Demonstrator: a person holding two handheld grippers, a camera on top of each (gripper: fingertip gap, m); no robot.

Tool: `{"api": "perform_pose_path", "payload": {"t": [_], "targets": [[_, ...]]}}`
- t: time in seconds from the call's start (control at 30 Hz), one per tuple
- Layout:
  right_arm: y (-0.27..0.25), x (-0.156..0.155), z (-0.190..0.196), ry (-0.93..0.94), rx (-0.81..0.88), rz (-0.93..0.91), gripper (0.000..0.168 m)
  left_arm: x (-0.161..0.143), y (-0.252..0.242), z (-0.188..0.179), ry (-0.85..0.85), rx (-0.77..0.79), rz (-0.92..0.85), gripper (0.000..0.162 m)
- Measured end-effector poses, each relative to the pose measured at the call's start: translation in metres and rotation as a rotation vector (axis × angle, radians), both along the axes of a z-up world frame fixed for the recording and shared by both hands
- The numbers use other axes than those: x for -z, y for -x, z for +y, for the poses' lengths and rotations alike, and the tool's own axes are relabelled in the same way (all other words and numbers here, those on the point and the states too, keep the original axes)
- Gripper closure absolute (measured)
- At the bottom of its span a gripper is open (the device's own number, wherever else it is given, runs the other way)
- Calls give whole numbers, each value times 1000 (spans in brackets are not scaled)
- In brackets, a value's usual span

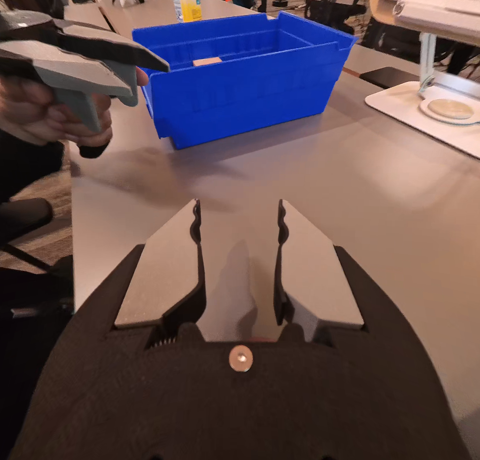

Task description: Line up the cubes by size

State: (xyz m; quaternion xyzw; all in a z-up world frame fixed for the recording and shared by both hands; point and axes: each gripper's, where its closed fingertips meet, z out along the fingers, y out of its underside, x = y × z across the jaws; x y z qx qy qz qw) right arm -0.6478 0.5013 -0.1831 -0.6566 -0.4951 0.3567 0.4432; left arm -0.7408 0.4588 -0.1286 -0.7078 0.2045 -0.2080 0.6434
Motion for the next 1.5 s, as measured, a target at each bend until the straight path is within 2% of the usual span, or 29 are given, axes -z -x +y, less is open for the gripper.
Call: {"api": "perform_pose_path", "payload": {"t": [0.13,0.17,0.27,0.33,0.53,0.63,0.7,0.8,1.03,1.5], "targets": [[2,-4,-9,95,-62,28,138,-4,-9,-1,27,-2,-31,118],[1,-6,-9,97,-64,36,140,-5,-11,-3,21,-4,-31,118],[-5,-9,-2,95,-30,71,133,-7,-20,-11,9,9,-32,118],[-10,-6,0,113,-4,79,120,-6,-27,-15,14,20,-32,118],[-8,-9,-7,60,-14,87,125,0,-47,-17,23,20,22,119],[-7,-5,-6,-29,8,37,114,-9,-57,-15,-5,12,15,120],[-8,-4,-9,-53,2,30,114,-14,-66,-17,-11,34,20,120],[-9,-3,-8,-43,13,36,112,-15,-71,-18,-25,37,45,120],[-9,-4,-7,-46,33,45,110,2,-77,-28,-13,47,107,120],[-8,-2,-7,-25,38,46,97,2,-60,-25,0,5,146,119]]}}
